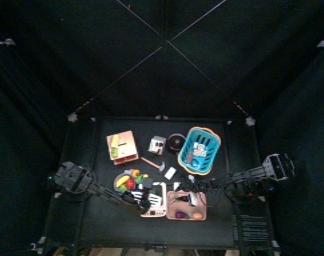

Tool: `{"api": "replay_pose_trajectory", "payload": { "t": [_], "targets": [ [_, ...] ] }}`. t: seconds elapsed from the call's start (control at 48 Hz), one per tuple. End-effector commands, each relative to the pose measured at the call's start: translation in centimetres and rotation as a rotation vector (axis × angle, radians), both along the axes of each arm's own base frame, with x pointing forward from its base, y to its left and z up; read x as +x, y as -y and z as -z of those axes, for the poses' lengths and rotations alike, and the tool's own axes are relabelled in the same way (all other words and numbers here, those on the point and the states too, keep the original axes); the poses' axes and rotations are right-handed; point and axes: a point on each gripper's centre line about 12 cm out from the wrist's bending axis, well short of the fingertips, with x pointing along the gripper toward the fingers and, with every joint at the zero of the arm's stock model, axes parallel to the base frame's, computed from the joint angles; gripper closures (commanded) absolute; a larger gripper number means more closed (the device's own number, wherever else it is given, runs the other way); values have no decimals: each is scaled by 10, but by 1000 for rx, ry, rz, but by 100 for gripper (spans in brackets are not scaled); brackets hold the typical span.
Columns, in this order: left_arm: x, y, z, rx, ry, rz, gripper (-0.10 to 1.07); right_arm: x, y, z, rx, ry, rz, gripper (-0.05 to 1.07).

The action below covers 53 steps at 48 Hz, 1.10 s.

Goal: Grab cleaver handle

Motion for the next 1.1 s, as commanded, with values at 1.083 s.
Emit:
{"api": "replay_pose_trajectory", "payload": {
  "t": [1.083],
  "targets": [
    [-125, -134, -32, 272, 322, 500, 3, 61, 71, 22, 60, -175, 287, 21]
  ]
}}
